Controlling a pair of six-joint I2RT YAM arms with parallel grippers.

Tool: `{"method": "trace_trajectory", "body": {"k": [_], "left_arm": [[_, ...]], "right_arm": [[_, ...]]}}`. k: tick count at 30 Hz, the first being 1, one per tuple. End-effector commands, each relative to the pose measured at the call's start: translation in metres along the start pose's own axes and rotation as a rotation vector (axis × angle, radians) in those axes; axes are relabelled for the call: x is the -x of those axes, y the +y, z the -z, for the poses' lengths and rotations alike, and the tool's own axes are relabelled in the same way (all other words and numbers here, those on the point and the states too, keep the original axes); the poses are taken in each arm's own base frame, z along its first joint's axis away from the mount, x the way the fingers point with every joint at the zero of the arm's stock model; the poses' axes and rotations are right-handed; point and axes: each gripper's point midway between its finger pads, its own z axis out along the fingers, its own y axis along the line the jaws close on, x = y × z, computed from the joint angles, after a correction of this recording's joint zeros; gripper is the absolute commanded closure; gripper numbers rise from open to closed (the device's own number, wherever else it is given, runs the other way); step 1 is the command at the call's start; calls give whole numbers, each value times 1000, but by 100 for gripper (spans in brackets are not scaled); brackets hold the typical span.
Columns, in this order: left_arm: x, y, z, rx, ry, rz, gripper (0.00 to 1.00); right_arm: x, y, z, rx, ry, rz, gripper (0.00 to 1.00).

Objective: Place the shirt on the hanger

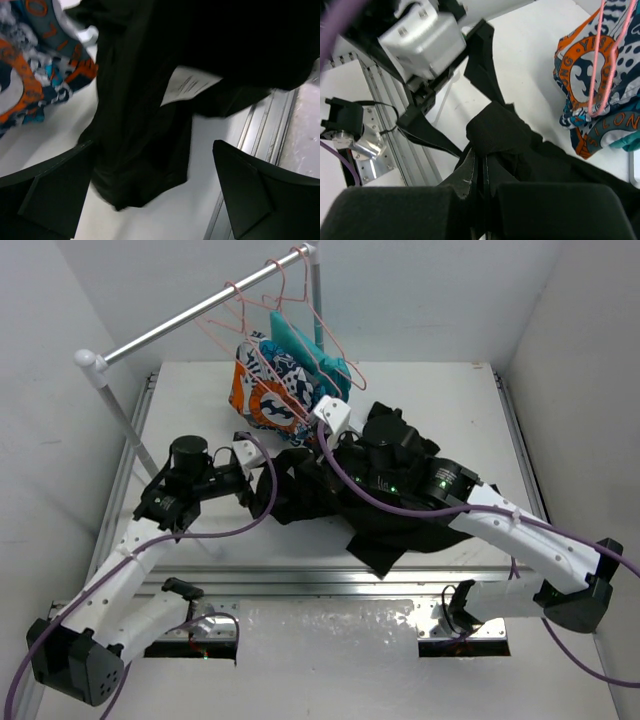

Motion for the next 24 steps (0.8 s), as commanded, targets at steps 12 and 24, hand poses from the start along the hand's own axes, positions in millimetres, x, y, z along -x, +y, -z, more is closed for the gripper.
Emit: {"method": "trace_trajectory", "body": {"k": [12,24], "left_arm": [[-8,36,-29,85,-22,-100,1],[-54,-8,-41,-150,-3,-74,21]], "right_arm": [[15,8,22,39,-16,39,100],[3,6,23,29,-8,28,100]]}}
